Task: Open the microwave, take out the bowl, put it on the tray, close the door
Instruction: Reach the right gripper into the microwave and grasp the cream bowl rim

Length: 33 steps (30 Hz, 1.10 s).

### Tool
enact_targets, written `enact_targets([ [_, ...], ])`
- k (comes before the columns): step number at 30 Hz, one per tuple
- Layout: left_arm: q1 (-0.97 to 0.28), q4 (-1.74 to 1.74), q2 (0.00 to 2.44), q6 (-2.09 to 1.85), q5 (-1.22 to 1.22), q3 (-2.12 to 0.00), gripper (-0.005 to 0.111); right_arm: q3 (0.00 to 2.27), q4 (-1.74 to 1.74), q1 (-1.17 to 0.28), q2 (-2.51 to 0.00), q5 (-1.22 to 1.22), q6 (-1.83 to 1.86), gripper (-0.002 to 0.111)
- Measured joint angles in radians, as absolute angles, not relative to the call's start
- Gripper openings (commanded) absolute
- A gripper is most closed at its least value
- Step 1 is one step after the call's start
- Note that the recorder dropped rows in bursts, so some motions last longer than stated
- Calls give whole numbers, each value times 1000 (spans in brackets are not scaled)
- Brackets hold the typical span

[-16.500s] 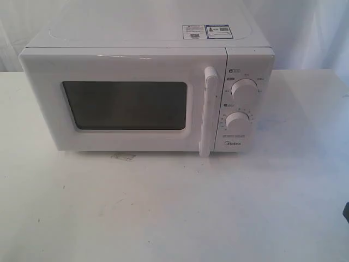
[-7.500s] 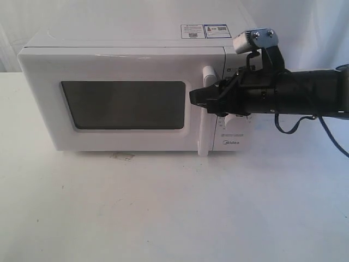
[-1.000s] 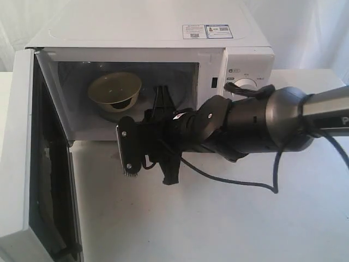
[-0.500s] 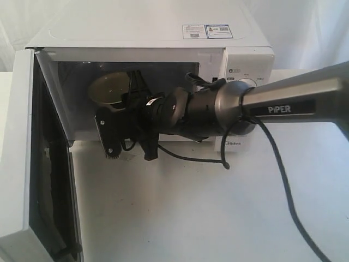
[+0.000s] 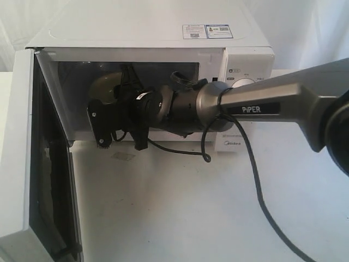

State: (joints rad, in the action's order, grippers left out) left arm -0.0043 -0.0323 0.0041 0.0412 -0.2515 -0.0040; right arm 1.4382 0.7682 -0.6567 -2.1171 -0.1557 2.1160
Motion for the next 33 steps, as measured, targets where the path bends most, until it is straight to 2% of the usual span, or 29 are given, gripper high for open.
enact_targets([
  [27, -4, -32, 4, 41, -252, -4, 0, 1646, 766, -645, -2287, -153, 2108, 47],
  [31, -4, -32, 4, 41, -252, -4, 0, 1651, 766, -641, -2296, -134, 2108, 41],
  [33, -4, -32, 4, 41, -252, -4, 0, 1651, 771, -639, -2296, -128, 2108, 34],
])
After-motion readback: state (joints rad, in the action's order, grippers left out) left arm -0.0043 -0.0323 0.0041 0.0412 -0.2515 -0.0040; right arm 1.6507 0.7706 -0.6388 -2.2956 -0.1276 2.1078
